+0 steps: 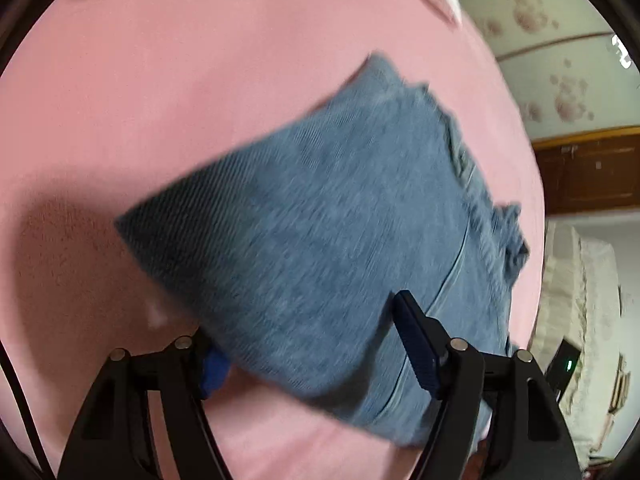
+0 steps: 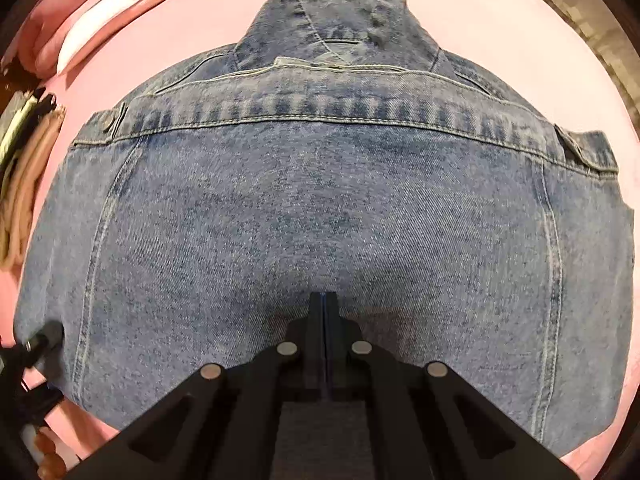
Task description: Fold large clothes
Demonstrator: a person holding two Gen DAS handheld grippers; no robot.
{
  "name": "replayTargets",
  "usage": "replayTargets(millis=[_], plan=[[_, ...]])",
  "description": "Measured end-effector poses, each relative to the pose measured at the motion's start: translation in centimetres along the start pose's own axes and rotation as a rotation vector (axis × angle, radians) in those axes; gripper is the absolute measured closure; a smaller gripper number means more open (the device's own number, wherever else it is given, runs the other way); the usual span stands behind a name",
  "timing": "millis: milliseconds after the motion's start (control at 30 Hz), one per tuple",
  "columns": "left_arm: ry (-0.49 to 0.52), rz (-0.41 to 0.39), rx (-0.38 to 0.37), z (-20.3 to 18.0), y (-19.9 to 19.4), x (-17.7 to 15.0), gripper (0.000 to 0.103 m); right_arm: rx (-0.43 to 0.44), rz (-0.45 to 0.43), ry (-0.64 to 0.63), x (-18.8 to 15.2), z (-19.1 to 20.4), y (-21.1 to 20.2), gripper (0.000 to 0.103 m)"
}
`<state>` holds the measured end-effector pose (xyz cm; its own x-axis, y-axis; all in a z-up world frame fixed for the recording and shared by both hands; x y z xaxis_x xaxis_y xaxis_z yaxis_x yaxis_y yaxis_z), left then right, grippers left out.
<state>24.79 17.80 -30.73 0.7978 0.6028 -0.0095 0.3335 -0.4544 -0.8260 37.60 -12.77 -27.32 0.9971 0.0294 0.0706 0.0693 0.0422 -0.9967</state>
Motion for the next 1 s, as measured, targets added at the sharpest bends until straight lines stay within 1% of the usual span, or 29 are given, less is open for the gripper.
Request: replayTargets(millis=[33, 67, 100, 133, 167, 233, 267, 300, 333, 400, 433, 500, 567, 667, 700, 767, 833, 867, 933, 967, 1000], plan=[[0.005, -0.035, -0.008, -0.3, -0.2, 0.2, 0.058, -0.005, -0.004, -0.012, -0.1, 0.3, -0.1, 0.102], [0.007, -0.057, 0.000, -0.6, -0.3, 0.4, 0.062, -0.007, -0.008, -0.018, -0.1, 0.7, 0.1, 0.102], [0.004, -0.063, 0.002, -0.3, -0.3, 0.7, 0.067, -0.007, -0.010, -0.020, -0.1, 1.1, 0.3, 0.102], [-0.011, -0.073, 0.018, -0.4, -0.2, 0.8, 0.075, -0.004, -0.011, -0.018, -0.2, 1.2, 0.3, 0.102], [-0.030, -0.081, 0.033, -0.5, -0.2, 0.6, 0.078, 0.001, -0.011, -0.010, -0.3, 1.2, 0.3, 0.102], [-0.037, -0.101, 0.037, -1.1, -0.4, 0.5, 0.094, 0.013, -0.009, 0.010, -0.9, 0.5, 0.1, 0.102], [-0.020, -0.117, 0.021, -1.6, -1.1, 0.4, 0.095, 0.021, -0.010, 0.024, -1.1, 0.4, 0.1, 0.102], [0.018, -0.141, 0.013, -2.8, -1.7, 0.1, 0.095, 0.027, -0.012, 0.033, -1.1, 0.2, 0.0, 0.102], [0.091, -0.166, -0.002, -4.3, -2.7, -0.4, 0.096, 0.033, -0.014, 0.038, -1.1, -0.1, -0.1, 0.102], [0.175, -0.190, -0.048, -6.5, -4.1, -1.3, 0.096, 0.046, -0.019, 0.044, -1.3, -0.3, -0.2, 0.102], [0.231, -0.201, -0.086, -8.0, -4.8, -1.9, 0.096, 0.046, -0.022, 0.038, -1.1, -0.7, -0.1, 0.103], [0.291, -0.214, -0.117, -10.2, -5.5, -3.0, 0.096, 0.032, -0.037, 0.005, -1.4, -0.5, -0.4, 0.103], [0.340, -0.223, -0.154, -12.3, -6.0, -4.2, 0.096, 0.039, -0.054, -0.009, -1.9, -1.5, -0.9, 0.103], [0.397, -0.245, -0.206, -15.0, -7.1, -6.6, 0.096, 0.097, -0.064, 0.002, -2.9, -2.8, -1.6, 0.103], [0.439, -0.254, -0.214, -16.5, -7.4, -8.0, 0.096, 0.122, -0.062, 0.004, -3.0, -3.5, -1.7, 0.103], [0.516, -0.266, -0.209, -19.6, -7.0, -10.5, 0.096, 0.147, -0.056, -0.005, -3.1, -4.8, -2.2, 0.103], [0.587, -0.265, -0.214, -22.1, -6.7, -13.2, 0.096, 0.127, -0.068, -0.027, -3.3, -6.4, -3.0, 0.103], [0.605, -0.261, -0.221, -23.0, -6.5, -14.0, 0.096, 0.123, -0.078, -0.031, -3.4, -7.2, -3.3, 0.103], [0.652, -0.234, -0.245, -25.4, -5.2, -16.7, 0.096, 0.128, -0.095, -0.014, -3.7, -10.2, -4.3, 0.103], [0.668, -0.223, -0.245, -26.2, -4.6, -17.5, 0.096, 0.136, -0.100, 0.010, -3.9, -11.9, -4.7, 0.103], [0.700, -0.209, -0.240, -27.4, -3.5, -19.1, 0.096, 0.151, -0.108, 0.041, -4.1, -13.7, -5.1, 0.103]])
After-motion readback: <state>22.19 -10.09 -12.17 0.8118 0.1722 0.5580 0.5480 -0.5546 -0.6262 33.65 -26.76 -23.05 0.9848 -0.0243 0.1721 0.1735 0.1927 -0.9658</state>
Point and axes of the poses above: each gripper's, at about its wrist camera, not at the fingertips, and y roughly the way its jaws point, z to its left, x to its top, the point moved 1 cm from there along y, roughly the way its jaws point, and after that the axes turned 7 degrees about z, right-handed, at the moved point
